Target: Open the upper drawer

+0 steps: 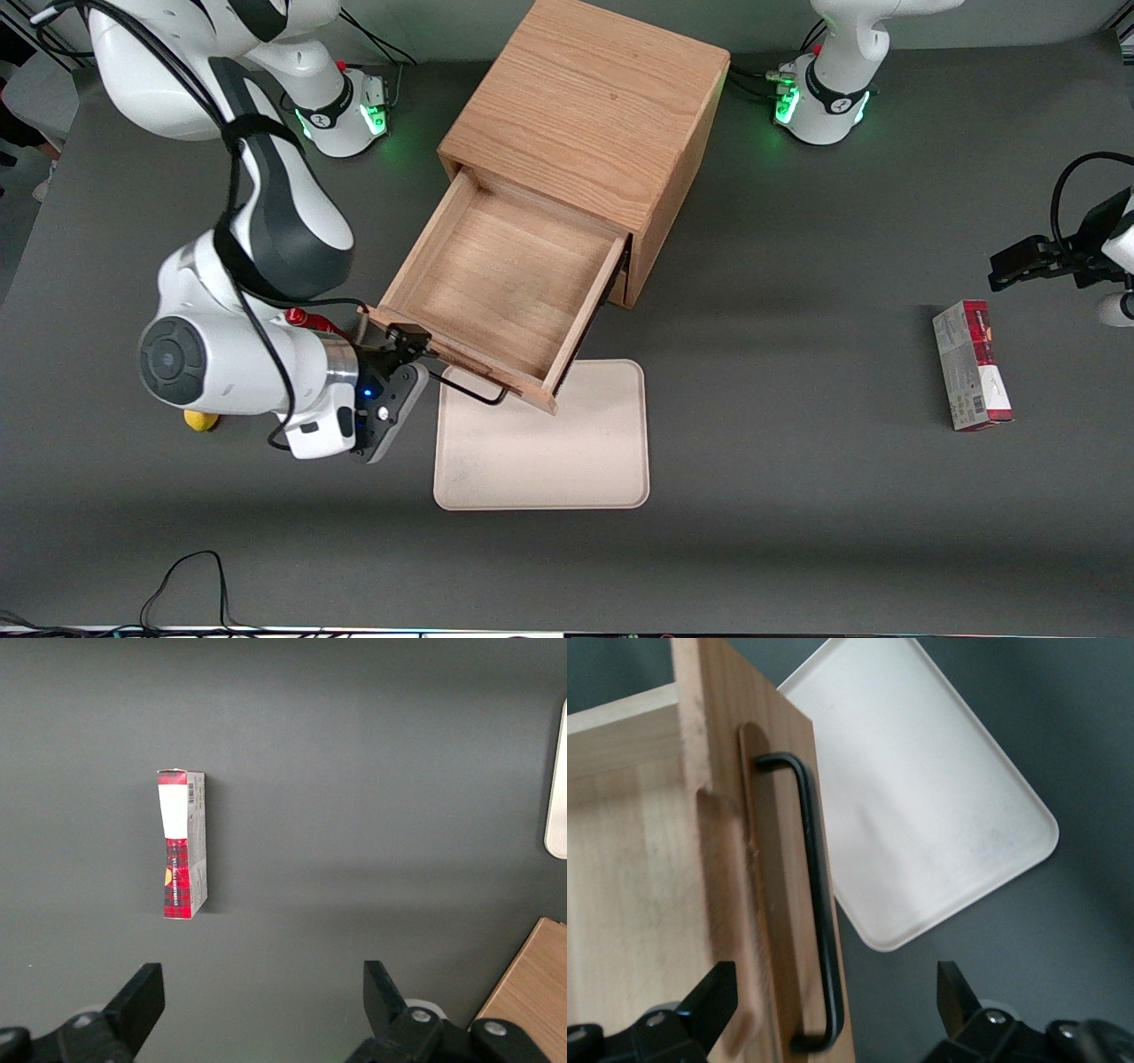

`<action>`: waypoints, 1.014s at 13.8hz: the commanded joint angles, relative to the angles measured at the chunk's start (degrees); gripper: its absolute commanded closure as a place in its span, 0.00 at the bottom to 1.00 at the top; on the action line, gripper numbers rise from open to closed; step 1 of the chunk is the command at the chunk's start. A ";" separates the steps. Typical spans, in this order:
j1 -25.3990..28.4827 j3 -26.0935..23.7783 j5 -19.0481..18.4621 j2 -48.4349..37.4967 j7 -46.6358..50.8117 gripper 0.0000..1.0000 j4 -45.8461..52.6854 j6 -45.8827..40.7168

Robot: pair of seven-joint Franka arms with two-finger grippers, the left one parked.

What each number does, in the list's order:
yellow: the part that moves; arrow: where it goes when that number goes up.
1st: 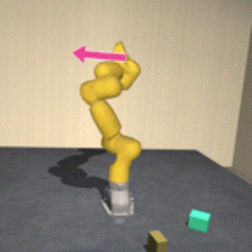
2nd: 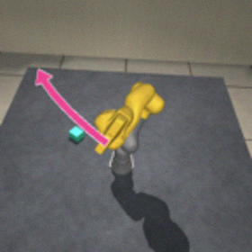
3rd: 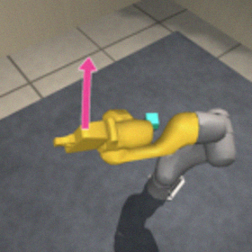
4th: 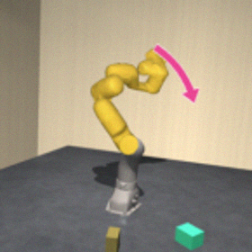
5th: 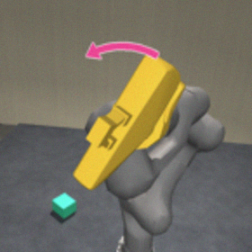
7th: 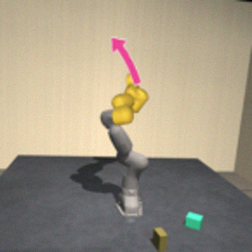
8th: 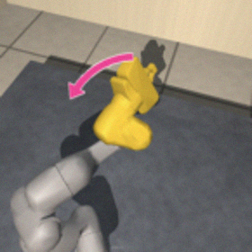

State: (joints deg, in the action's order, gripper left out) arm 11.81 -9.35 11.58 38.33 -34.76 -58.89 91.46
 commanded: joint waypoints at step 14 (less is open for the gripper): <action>-3.01 12.60 -8.68 -29.02 30.35 0.00 -29.97 -2.60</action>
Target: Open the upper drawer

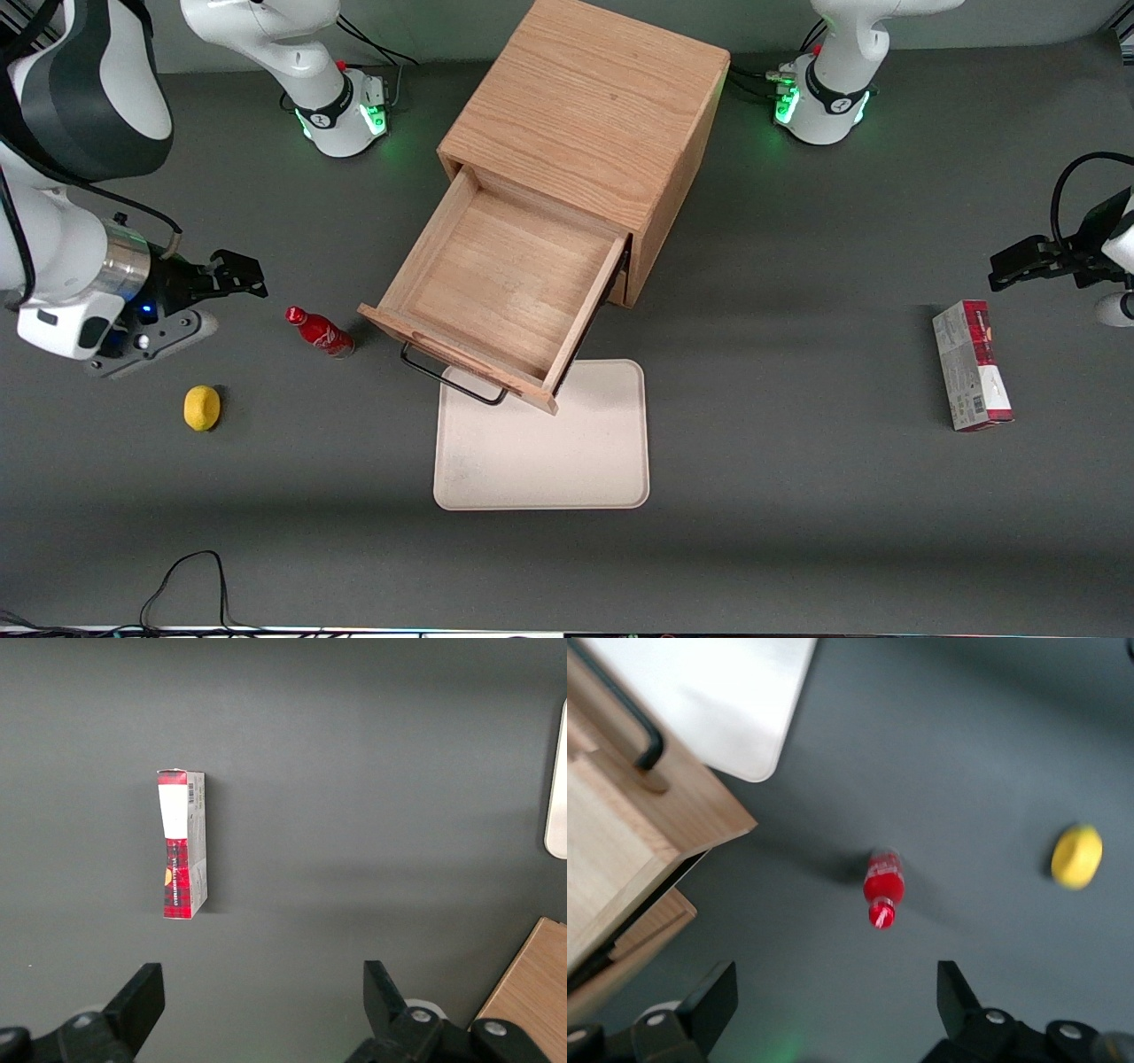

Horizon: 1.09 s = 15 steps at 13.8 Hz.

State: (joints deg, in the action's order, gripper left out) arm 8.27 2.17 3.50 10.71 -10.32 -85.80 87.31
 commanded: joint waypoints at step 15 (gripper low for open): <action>-2.80 3.64 -2.88 -13.43 6.63 0.00 -10.52 1.81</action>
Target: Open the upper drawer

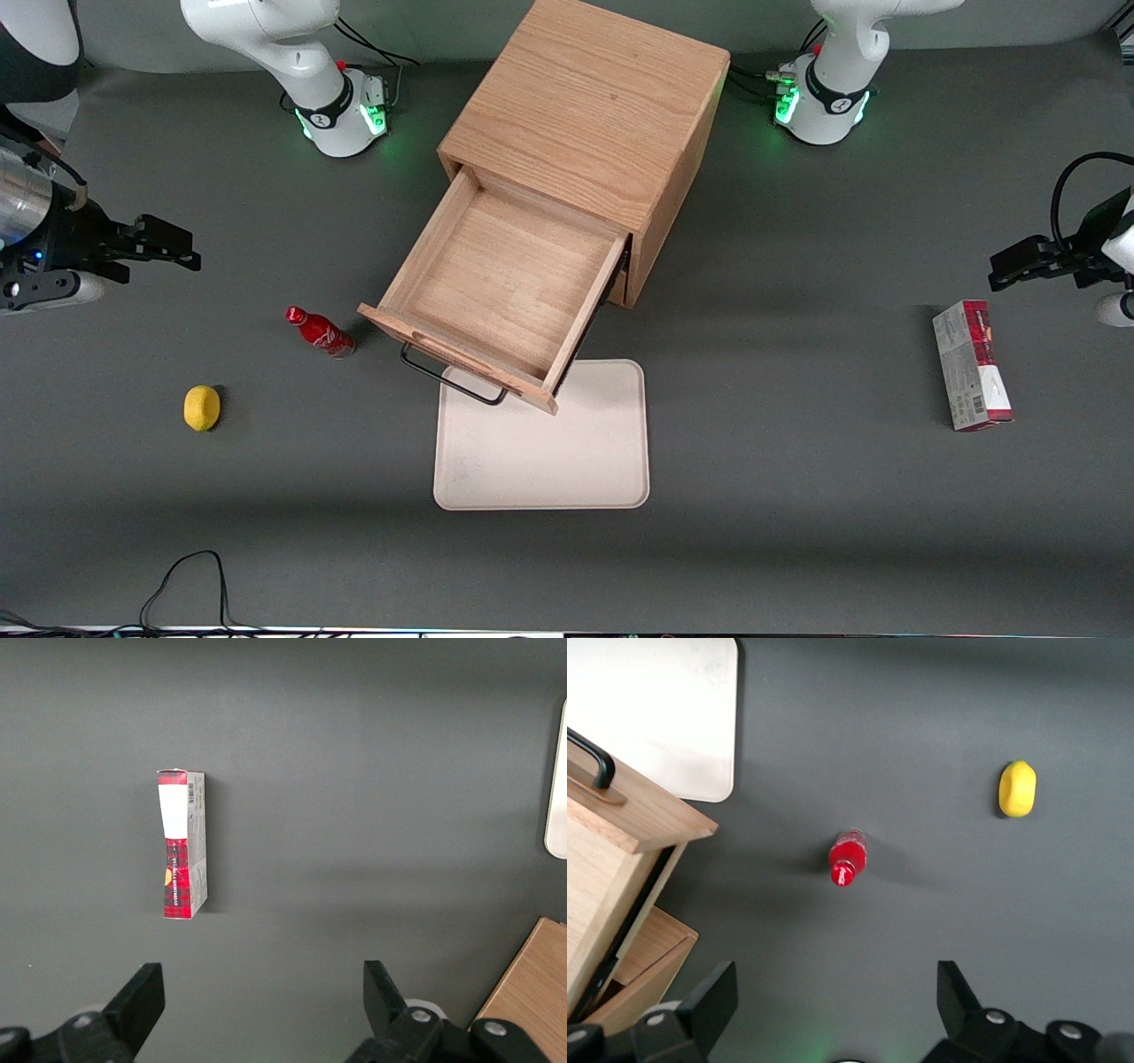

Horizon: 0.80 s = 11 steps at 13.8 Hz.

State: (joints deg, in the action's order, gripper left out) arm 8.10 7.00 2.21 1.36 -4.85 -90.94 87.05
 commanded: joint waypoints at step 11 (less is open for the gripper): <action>-4.76 -4.98 -1.68 -2.15 -0.50 0.00 -2.57 3.21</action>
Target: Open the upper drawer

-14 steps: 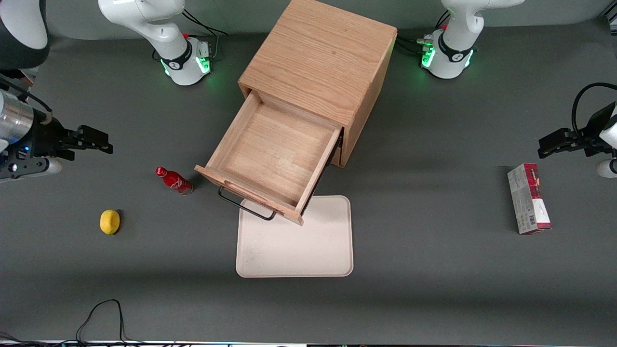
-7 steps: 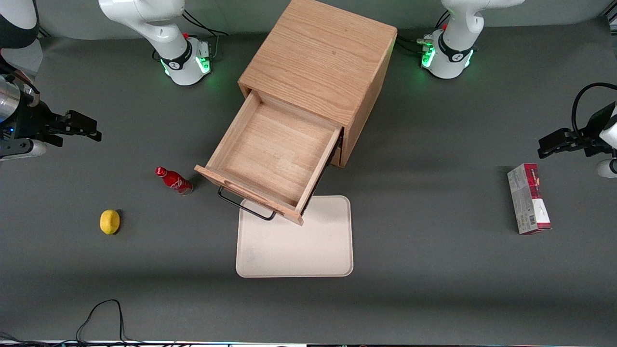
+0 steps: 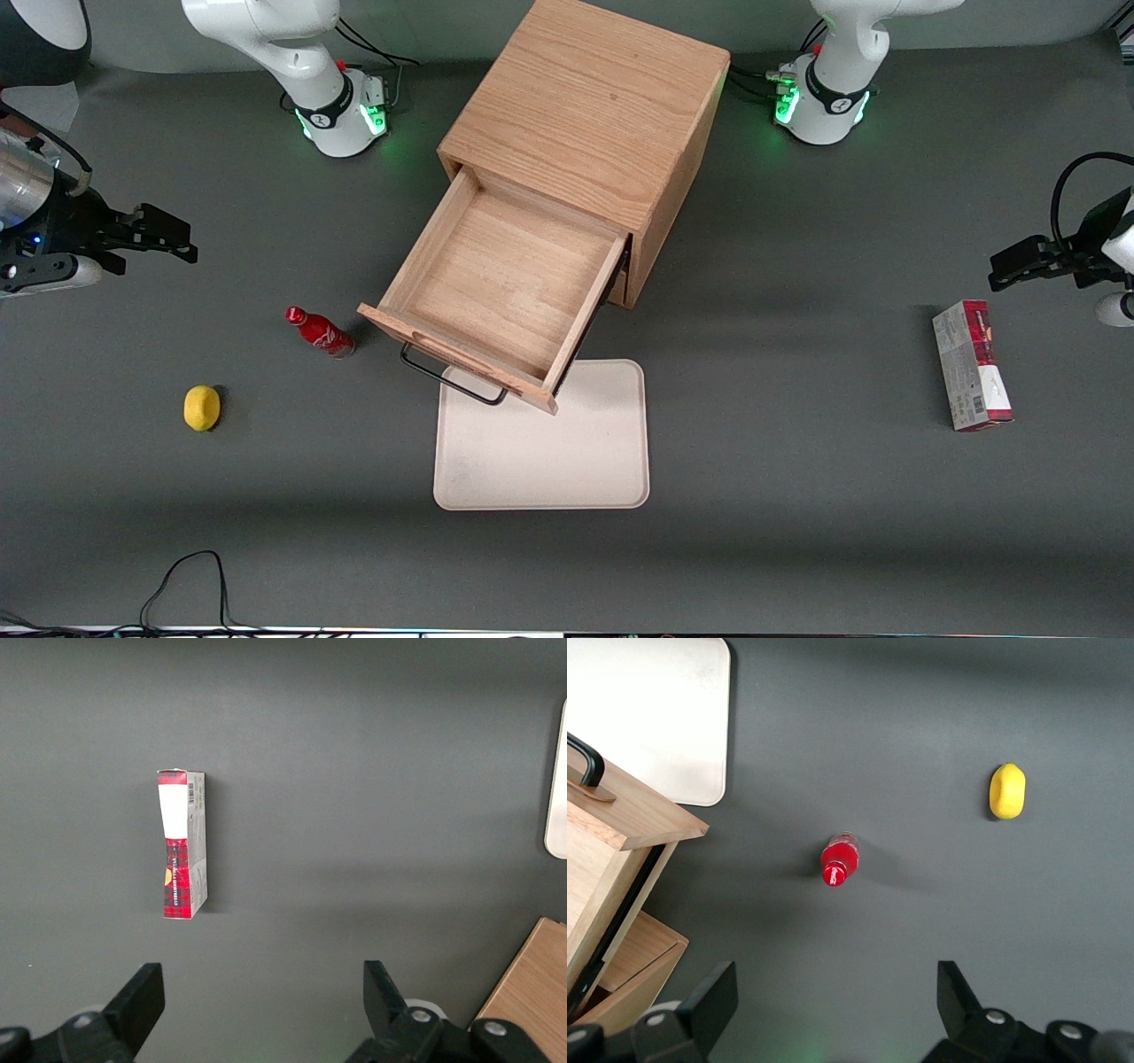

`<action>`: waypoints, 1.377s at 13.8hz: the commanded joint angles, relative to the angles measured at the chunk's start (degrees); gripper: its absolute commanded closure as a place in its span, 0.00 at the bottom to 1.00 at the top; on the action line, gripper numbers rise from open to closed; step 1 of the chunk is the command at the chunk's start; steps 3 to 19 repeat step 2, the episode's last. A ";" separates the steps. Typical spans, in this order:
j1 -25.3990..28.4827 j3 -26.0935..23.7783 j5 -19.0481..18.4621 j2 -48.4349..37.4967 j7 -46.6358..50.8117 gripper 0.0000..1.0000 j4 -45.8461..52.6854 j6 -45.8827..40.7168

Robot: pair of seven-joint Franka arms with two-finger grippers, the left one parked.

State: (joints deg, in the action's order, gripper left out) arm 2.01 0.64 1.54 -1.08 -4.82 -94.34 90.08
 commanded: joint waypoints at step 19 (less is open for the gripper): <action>1.51 1.38 -1.10 0.29 -0.72 0.00 0.82 0.10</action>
